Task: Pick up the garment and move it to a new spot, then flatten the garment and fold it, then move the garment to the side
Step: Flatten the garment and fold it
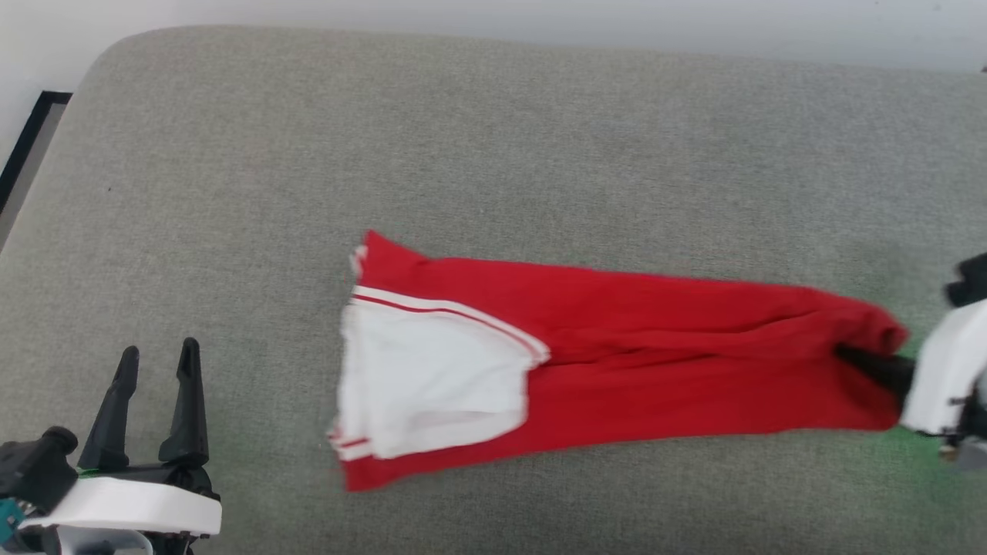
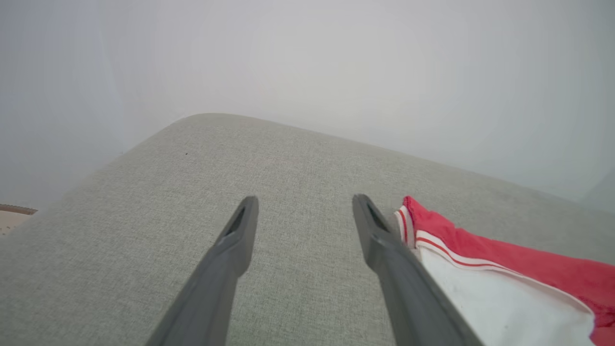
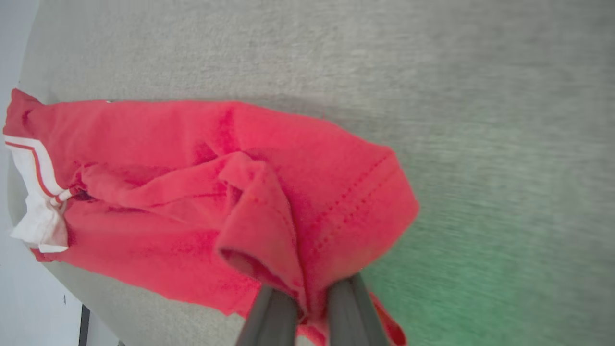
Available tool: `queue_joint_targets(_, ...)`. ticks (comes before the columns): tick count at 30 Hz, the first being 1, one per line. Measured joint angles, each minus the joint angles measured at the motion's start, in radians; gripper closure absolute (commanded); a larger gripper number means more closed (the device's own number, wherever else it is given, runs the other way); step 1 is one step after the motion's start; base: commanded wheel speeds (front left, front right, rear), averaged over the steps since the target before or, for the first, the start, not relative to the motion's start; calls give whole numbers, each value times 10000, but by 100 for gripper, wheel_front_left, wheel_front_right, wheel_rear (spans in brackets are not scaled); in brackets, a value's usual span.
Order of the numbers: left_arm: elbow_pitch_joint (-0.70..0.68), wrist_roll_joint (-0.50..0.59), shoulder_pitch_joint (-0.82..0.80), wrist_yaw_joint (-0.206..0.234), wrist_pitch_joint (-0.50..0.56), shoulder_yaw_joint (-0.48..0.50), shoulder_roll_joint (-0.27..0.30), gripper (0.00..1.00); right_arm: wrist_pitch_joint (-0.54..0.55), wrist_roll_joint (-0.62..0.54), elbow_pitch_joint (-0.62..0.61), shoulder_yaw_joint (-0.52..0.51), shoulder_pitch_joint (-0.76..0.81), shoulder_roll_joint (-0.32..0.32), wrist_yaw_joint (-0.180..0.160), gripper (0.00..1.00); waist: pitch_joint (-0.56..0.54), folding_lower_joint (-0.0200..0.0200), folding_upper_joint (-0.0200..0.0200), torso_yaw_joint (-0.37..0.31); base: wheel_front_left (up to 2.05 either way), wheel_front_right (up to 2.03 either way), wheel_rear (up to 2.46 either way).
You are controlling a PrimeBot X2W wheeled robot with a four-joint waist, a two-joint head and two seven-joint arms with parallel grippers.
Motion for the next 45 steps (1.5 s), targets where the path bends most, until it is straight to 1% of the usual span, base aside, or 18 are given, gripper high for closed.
queue_joint_targets(2, -119, 263, 52, -59, -2, 259, -290, 0, -33, 31, 176, -267, -1, -242, 0, 100, -14, 0, 0, -56, 0, 0, 0)
queue_joint_targets(4, -267, 453, 101, -79, 0, 313, -481, 0, -98, 27, 368, -573, 0, -504, -2, 100, -16, 0, 0, -114, 0, 0, 0)
queue_joint_targets(10, -629, 474, 205, -88, 0, 151, -654, 0, -410, -334, 1101, -1221, -81, -1039, 0, 100, 15, 0, 0, -295, 0, 0, 0)
queue_joint_targets(14, -784, 499, 205, -88, 0, 102, -780, 0, -612, -688, 1490, -1400, -193, -1231, -2, 100, 38, 0, 0, -416, 0, 0, 0)
queue_joint_targets(18, -821, 510, 203, -88, -2, 59, -798, 0, -577, -708, 1528, -1423, -277, -1204, -2, 100, 47, -1, 0, -534, 0, 0, 0)
queue_joint_targets(22, -842, 510, 201, -88, -2, 19, -811, 0, -330, -326, 736, -1275, -236, -1051, -4, 100, 7, 0, 0, -614, 0, 0, 0)
queue_joint_targets(26, -861, 508, 207, -88, -2, 46, -855, 0, -117, 249, -552, -1062, 131, -805, -4, 100, -79, 0, 0, -644, 0, 0, 0)
queue_joint_targets(27, -867, 508, 219, -88, -2, 31, -871, 0, -23, 357, -1208, -836, 320, -690, -4, 100, -136, 0, 0, -638, 0, 0, 0)
queue_joint_targets(28, -867, 510, 232, -88, -2, 25, -882, 0, 15, 447, -1521, -725, 400, -608, -4, 100, -167, 0, 0, -628, 0, 0, 0)
queue_joint_targets(33, -840, 525, 254, -88, -2, -125, -959, 0, 221, 445, -2685, 111, 514, -21, -4, 100, -302, 0, 0, -496, 0, 0, 0)
queue_joint_targets(39, -752, 523, 245, -88, -8, -476, -1030, 0, 324, 217, -2970, 1287, 135, 729, -4, 100, -421, 0, 0, -149, 0, 0, 0)
queue_joint_targets(45, -648, 508, 228, -90, -8, -713, -1093, 0, 73, 86, -2395, 2337, -433, 1279, -4, 100, -566, 0, 0, 363, 0, 0, 0)
